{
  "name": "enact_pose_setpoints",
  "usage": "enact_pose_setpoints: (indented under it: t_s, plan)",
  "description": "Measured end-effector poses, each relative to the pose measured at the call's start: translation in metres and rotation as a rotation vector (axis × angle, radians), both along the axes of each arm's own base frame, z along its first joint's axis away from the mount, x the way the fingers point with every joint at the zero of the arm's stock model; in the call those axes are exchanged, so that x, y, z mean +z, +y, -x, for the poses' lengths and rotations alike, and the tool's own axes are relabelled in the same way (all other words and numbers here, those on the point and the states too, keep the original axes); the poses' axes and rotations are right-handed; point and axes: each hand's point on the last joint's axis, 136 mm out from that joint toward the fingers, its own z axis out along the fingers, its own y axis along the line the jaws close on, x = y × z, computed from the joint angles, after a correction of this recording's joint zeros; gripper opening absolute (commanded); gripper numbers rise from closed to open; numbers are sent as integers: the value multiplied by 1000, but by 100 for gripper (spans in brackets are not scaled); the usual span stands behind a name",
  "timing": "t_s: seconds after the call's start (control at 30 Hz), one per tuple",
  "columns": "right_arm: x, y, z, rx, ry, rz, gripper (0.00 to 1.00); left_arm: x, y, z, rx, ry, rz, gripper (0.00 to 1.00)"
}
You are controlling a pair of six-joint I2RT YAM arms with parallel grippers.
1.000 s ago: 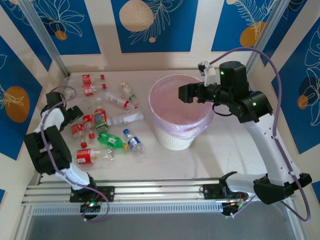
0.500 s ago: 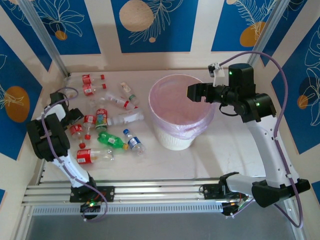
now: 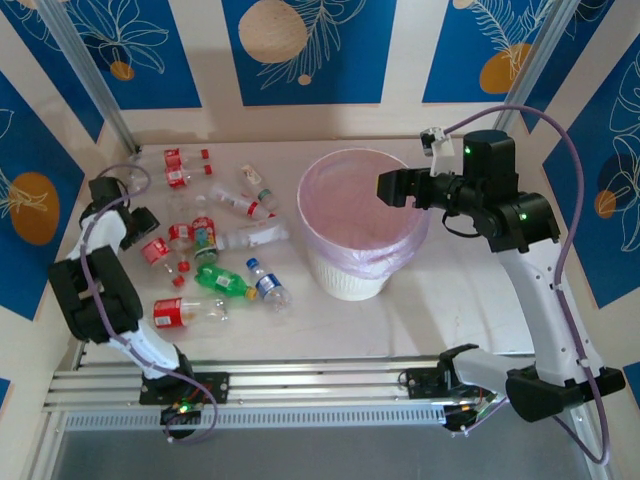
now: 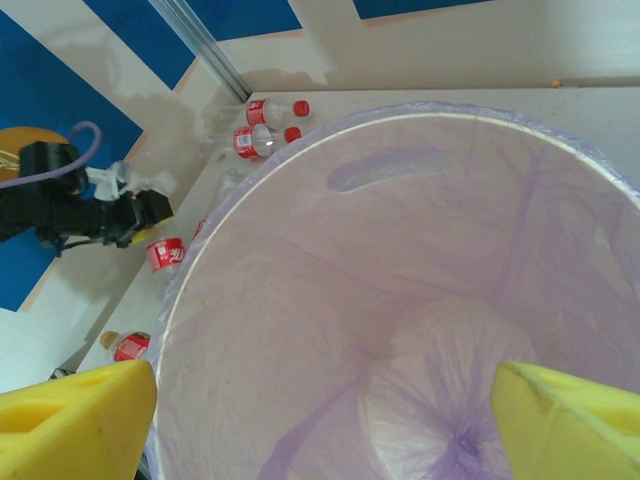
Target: Put the plastic bottles in the bin
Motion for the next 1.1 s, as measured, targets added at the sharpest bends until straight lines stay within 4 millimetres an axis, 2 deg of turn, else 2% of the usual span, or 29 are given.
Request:
enact_pose_setpoints:
  t_s: [0.13,0.3,0.4,0.53,0.67,0.77,0.87,1.0,1.1]
  plan:
    - [-2,14,3,35,14,19,86,55,-12,2,-12,-154,7,57]
    - [5,55,7,140,5,34,85,106,-38,9,-49,-308,38,48]
    - [7,80,7,200,-2,36,85,116,-47,10,-74,-335,45,46]
    - [0,100,9,248,16,46,85,107,-61,9,-102,-328,117,46]
    - [1,131,12,325,8,65,84,111,-95,8,-174,-347,225,45]
    - [4,165,19,417,-18,85,84,131,-132,14,-271,-389,287,45]
    - [-2,199,27,510,-39,117,84,160,-166,27,-372,-445,333,45]
    - [-26,239,38,629,-49,168,84,195,-195,42,-468,-519,389,45]
    - [-49,265,44,710,-53,196,84,211,-207,51,-507,-547,426,44]
